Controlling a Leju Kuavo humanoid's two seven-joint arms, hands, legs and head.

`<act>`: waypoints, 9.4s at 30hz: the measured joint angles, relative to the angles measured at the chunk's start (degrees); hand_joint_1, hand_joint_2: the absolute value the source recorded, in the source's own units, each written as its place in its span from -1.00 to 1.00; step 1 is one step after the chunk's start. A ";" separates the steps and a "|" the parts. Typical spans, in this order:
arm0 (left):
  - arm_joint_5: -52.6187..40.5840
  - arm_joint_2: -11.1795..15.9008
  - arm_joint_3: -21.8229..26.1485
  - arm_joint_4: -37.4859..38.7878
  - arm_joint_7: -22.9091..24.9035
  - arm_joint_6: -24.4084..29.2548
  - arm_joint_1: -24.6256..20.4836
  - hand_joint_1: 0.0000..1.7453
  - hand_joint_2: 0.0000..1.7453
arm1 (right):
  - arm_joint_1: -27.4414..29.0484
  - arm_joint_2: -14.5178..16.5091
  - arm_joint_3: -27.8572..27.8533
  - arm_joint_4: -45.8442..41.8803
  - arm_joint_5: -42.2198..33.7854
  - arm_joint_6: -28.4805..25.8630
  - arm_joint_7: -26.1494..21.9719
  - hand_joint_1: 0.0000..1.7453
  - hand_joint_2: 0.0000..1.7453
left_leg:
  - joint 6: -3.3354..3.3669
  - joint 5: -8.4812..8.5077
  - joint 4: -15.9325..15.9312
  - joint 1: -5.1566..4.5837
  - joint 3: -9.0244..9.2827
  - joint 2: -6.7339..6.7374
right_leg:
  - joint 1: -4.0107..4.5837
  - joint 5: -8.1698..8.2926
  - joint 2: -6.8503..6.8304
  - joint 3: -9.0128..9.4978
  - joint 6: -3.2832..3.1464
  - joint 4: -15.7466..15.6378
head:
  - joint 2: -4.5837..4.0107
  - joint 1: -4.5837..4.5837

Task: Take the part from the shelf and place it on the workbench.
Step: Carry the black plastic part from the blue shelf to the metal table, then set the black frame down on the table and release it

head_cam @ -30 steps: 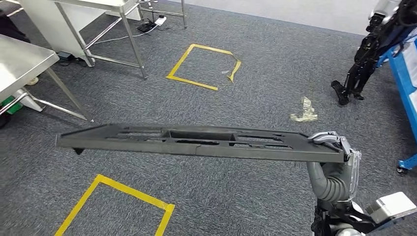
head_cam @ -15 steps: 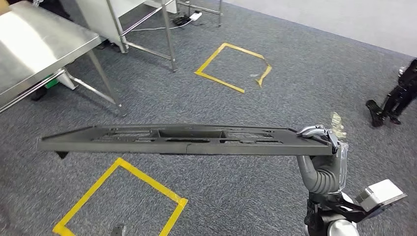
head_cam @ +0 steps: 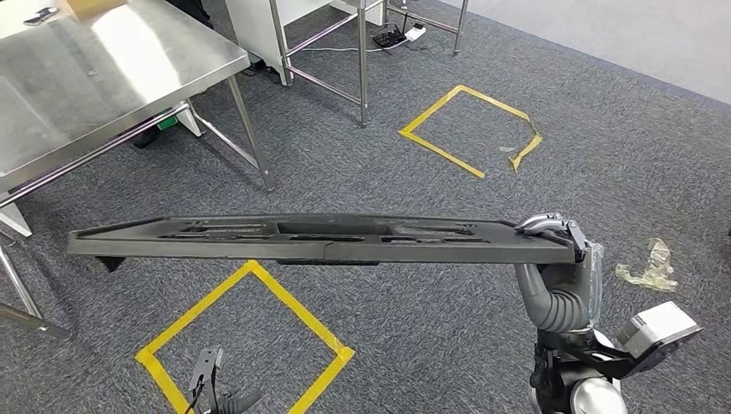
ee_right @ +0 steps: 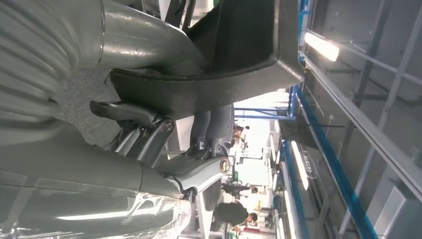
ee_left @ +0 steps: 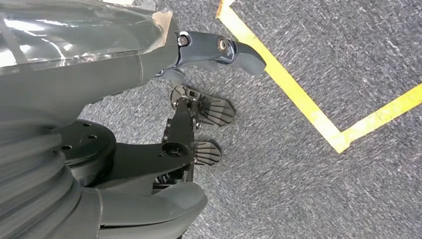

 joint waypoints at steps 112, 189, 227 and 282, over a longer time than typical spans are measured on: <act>3.45 0.87 -5.79 -5.10 0.14 3.53 1.33 -1.00 1.00 | 0.37 -2.40 2.55 0.54 -0.56 -5.98 -0.07 1.00 1.00 | -0.11 0.54 -1.43 -0.28 1.00 4.27 | 0.49 0.35 -0.92 -0.69 0.36 -0.11 | 0.00 -0.15; 2.50 0.39 -6.70 -8.32 1.10 6.39 2.40 -1.00 1.00 | -0.31 -1.88 1.45 0.87 -0.42 -4.51 0.02 1.00 1.00 | 2.91 -1.30 -1.39 -0.70 2.61 5.46 | 0.14 -6.57 -0.99 -8.64 1.38 15.40 | 0.00 -0.41; 2.84 0.28 -7.34 -10.31 2.04 6.37 3.48 -1.00 1.00 | 0.36 -2.48 1.90 1.34 0.15 -5.34 0.15 1.00 1.00 | 2.16 -3.15 -1.18 -1.13 4.76 5.56 | 1.39 2.34 -1.02 -3.27 0.29 -0.50 | 0.00 -0.43; 5.81 0.10 -9.71 -8.85 0.10 6.13 2.94 -1.00 1.00 | 1.48 -4.38 2.86 1.25 0.35 -6.64 -0.86 1.00 1.00 | 3.05 -0.89 -2.22 -0.36 3.45 5.50 | 0.59 -7.13 -0.46 -6.72 1.06 14.99 | 0.00 0.26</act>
